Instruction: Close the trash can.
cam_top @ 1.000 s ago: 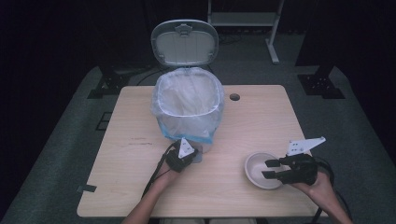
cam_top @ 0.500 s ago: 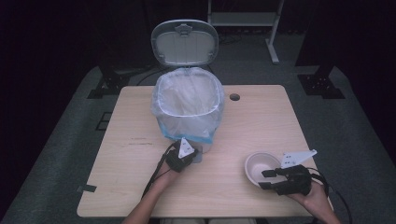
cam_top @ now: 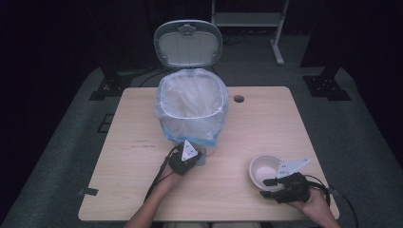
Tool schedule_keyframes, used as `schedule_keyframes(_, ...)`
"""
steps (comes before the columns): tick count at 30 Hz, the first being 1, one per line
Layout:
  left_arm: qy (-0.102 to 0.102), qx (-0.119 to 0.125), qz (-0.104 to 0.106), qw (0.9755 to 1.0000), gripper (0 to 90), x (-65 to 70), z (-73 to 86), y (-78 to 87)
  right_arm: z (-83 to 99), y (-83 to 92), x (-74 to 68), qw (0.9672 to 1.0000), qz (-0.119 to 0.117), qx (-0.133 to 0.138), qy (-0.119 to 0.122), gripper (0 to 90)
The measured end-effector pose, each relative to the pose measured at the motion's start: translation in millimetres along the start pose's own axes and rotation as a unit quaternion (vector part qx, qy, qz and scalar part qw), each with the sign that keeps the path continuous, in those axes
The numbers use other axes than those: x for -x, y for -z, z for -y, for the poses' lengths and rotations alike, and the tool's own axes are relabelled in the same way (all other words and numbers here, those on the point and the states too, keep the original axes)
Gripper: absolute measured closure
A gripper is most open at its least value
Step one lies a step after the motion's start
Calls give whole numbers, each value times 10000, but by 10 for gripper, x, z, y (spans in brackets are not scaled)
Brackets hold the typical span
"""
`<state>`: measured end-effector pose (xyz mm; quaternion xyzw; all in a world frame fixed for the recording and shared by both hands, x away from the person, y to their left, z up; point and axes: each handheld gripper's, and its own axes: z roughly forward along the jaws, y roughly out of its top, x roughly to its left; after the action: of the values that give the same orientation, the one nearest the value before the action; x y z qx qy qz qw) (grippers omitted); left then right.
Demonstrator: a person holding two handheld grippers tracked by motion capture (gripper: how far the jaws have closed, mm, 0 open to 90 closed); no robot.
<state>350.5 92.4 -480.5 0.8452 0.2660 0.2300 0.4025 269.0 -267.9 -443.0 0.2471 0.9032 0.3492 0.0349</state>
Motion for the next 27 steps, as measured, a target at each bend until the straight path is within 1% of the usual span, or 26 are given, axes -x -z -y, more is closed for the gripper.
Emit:
schedule_keyframes(3,11,-2,8,10000,900,0,0,0,-4,-20,7,10000,14,-35,17,544)
schedule_keyframes(5,12,-2,7,10000,900,0,1,0,-7,-37,5,10000,57,-58,48,560)
schedule_keyframes(6,10,-2,5,10000,900,0,0,0,-10,-56,3,9999,95,-111,72,582)
schedule_keyframes(7,10,-2,5,10000,900,0,0,0,-10,-56,3,9999,95,-111,72,582)
schedule_keyframes(8,9,0,3,10000,900,0,1,0,-8,-77,6,9996,171,-177,109,604)
schedule_keyframes(9,9,0,3,10000,900,0,1,0,-8,-77,6,9996,171,-177,109,604)
schedule_keyframes(11,11,-2,8,10000,900,-1,1,1,-7,-99,11,9993,245,-249,133,615)
schedule_keyframes(13,14,-1,15,10000,900,-3,1,1,-14,-110,5,9991,271,-242,198,662)
schedule_keyframes(17,15,-3,12,10000,900,-3,0,1,-32,-112,-2,9990,311,-226,246,682)
schedule_keyframes(19,19,2,22,10000,900,-3,1,0,-51,-88,-11,9988,370,-161,277,705)
schedule_keyframes(20,19,2,22,10000,900,-3,1,0,-51,-88,-11,9988,370,-161,277,705)
schedule_keyframes(21,20,11,26,10000,900,-4,2,-1,-62,-69,-11,9987,418,-122,265,716)
schedule_keyframes(22,8,2,23,10000,900,-6,1,0,-84,-30,-5,9987,455,-26,234,737)
schedule_keyframes(23,8,2,23,10000,900,-6,1,0,-84,-30,-5,9987,455,-26,234,737)
schedule_keyframes(24,10,13,31,10000,900,-7,1,-1,-110,7,7,9985,495,47,211,757)
schedule_keyframes(27,10,15,32,10000,900,-7,1,-2,-141,38,14,9984,524,87,174,773)
